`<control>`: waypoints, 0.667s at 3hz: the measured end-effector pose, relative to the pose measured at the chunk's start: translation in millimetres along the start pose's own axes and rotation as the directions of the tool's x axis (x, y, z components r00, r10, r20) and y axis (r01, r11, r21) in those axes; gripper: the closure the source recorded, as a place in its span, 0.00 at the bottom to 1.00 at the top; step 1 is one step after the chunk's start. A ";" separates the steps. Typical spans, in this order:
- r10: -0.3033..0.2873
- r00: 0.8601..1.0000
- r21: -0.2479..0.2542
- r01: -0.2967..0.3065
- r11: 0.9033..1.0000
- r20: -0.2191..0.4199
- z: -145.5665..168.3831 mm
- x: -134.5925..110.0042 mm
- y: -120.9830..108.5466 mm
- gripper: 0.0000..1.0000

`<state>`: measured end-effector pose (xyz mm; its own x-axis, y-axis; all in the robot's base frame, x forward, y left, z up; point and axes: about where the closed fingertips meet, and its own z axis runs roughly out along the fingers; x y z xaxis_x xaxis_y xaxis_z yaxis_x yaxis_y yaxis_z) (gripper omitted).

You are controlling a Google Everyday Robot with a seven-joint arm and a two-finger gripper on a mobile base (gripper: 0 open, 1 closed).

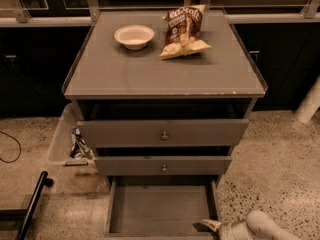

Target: Open bottom drawer

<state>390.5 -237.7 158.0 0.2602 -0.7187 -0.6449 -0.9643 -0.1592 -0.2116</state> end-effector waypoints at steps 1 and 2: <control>0.000 1.000 0.000 0.000 1.000 0.000 -0.1 -0.1 -0.1 0.00; -0.010 1.000 -0.011 0.011 1.000 0.017 -6.4 -8.8 -6.0 0.00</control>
Offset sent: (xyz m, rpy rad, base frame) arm 0.0101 0.0014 0.0291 0.0236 0.0042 0.0379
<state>393.6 -234.7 169.6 0.2710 -0.7050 -0.6554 -0.9620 -0.1745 -0.2101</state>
